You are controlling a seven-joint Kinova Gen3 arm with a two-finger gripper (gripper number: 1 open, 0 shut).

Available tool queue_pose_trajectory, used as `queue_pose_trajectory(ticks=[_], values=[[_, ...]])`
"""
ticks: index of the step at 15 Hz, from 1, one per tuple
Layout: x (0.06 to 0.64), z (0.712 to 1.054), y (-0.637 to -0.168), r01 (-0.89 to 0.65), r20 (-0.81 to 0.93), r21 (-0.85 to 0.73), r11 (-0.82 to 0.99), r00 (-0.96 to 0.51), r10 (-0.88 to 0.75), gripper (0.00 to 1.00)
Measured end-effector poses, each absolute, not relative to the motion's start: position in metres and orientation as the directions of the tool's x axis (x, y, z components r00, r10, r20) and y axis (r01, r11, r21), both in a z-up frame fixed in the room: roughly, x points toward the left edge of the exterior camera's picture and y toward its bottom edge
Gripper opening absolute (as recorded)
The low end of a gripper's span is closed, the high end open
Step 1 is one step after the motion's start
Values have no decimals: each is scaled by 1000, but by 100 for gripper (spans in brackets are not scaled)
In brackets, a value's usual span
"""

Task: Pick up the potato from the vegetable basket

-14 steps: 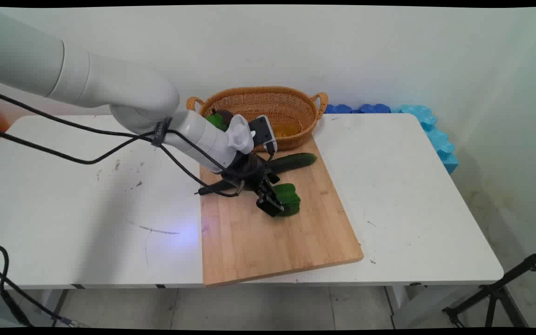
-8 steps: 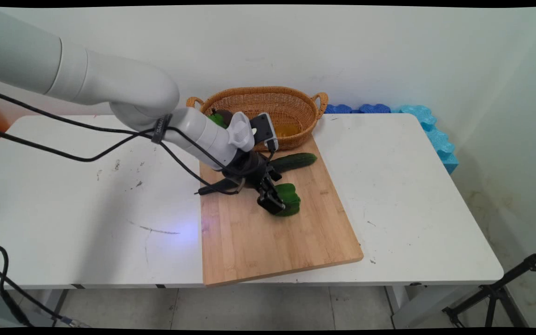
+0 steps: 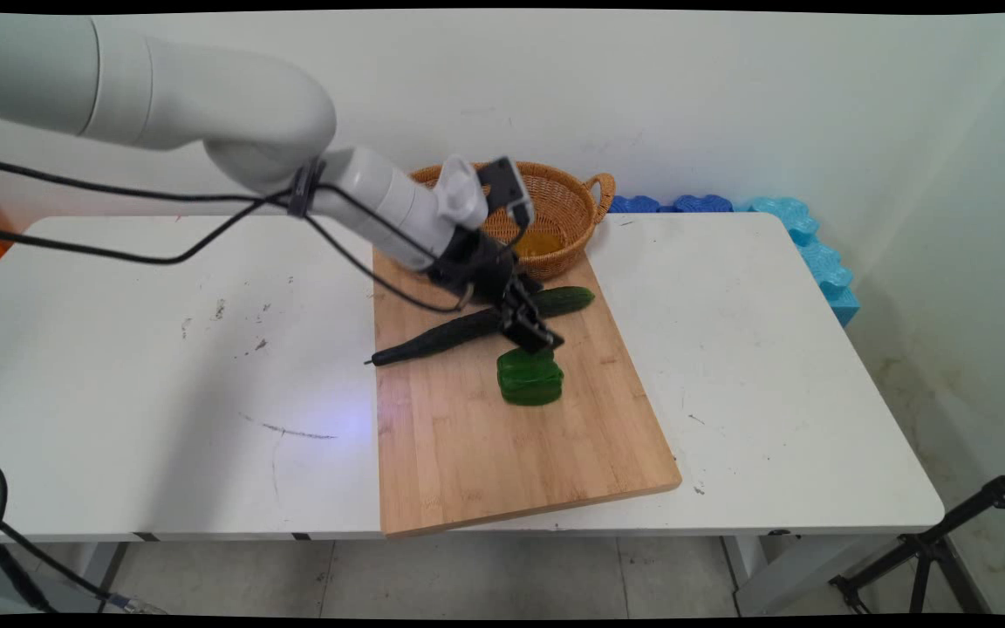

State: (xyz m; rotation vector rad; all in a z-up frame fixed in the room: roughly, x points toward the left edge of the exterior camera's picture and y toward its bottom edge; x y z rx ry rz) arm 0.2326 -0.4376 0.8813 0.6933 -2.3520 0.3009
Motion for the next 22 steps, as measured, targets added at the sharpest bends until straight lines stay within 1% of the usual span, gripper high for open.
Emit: queue_pose_trajectory(ticks=[2, 6, 9, 15, 22], values=[[234, 902, -457, -568, 670, -58, 821, -632, -390, 100], [238, 916, -486, -609, 685, -81, 789, -609, -400, 100], [242, 919, -509, -652, 690, -88, 753, -585, -425, 100], [254, 905, -557, -749, 685, -63, 660, -514, -517, 100], [256, 884, -584, -811, 659, -10, 586, -446, -606, 100]])
